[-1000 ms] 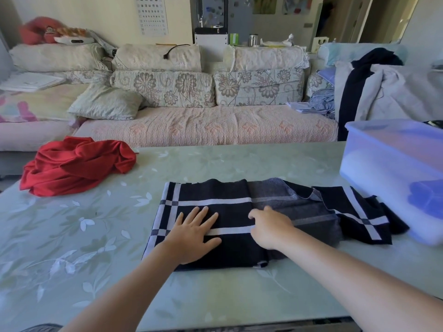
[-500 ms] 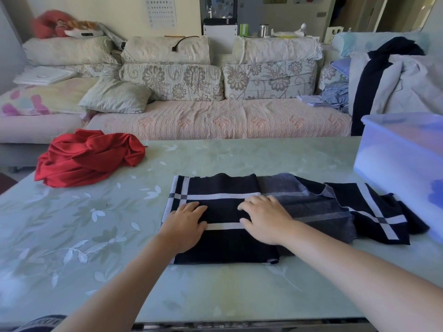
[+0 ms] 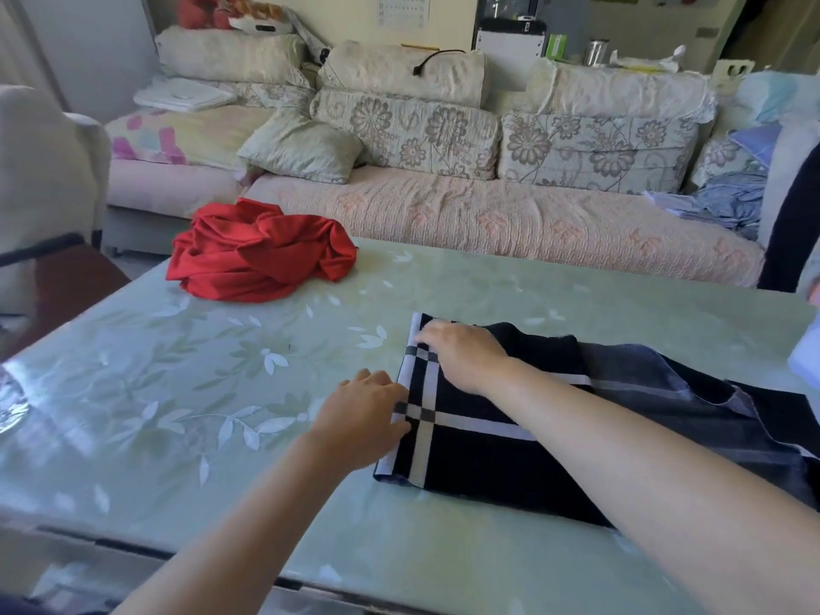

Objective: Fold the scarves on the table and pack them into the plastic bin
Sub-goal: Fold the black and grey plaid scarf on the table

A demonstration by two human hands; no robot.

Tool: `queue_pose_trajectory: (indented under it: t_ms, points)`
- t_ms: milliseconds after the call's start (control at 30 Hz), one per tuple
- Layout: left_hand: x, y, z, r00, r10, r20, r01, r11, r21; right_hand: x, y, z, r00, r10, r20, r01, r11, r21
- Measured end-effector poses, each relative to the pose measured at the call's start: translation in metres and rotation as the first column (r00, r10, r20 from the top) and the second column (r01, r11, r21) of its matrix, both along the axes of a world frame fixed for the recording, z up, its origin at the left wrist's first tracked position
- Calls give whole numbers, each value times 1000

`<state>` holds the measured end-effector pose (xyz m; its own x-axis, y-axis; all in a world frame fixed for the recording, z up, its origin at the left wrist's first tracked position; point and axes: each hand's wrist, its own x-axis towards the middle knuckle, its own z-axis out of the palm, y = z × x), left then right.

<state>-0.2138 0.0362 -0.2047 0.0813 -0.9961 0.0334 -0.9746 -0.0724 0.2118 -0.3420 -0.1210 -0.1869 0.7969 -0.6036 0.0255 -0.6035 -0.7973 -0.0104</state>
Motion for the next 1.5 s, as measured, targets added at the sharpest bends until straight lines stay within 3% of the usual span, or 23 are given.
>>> queue_pose_trajectory:
  t_ms: [167, 233, 300, 367, 500, 567, 700, 900, 967, 1100, 1200, 1333, 1400, 1500]
  points:
    - [-11, -4, -6, 998, 69, 16, -70, 996, 56, 40, -28, 4, 958, 167, -235, -191, 978, -83]
    - [-15, -6, -9, 997, 76, -2, -76, 996, 47, 45, -36, 3, 953, 166, -252, -203, 971, -127]
    - [-17, -9, -10, 994, 92, -52, -90, 996, 27, 47, -42, 6, 967, 119, -225, -157, 975, -159]
    - [-18, -12, -11, 971, 130, -199, -127, 992, 23, 45, -49, 11, 982, 89, -164, -115, 981, -159]
    - [-11, -24, -4, 883, 158, -442, -167, 986, 18, 43, -61, 17, 1000, 13, 28, -11, 997, -74]
    - [-4, -29, 4, 868, 155, -473, -160, 987, 29, 48, -62, 17, 996, -3, 85, 6, 999, -39]
    - [22, -28, 18, 919, 165, -357, -160, 986, 42, 76, -57, 17, 983, 6, 185, -4, 1000, -16]
    - [87, -8, 23, 923, 371, -104, -365, 928, 76, 159, -29, 12, 962, 72, 262, -86, 995, 44]
    - [105, -1, 23, 891, 452, -34, -449, 890, 77, 186, -19, 5, 969, 88, 230, -113, 989, 95]
    - [121, 3, 18, 844, 526, 106, -533, 845, 41, 202, 0, -5, 995, 102, 24, -104, 976, 193]
    - [115, -6, 10, 880, 463, 106, -463, 886, -25, 184, 8, -8, 995, 99, -15, -95, 981, 167]
    - [87, -21, -1, 977, 214, -6, -213, 971, -105, 134, 7, -13, 999, 33, -30, -30, 995, 93]
    - [66, -25, -4, 993, 83, -83, -89, 993, -80, 101, 4, -17, 1000, -30, 8, 30, 998, 53]
    - [39, -30, -8, 996, -19, -87, 21, 1000, 24, 49, 4, -23, 981, -179, 77, 182, 983, -30]
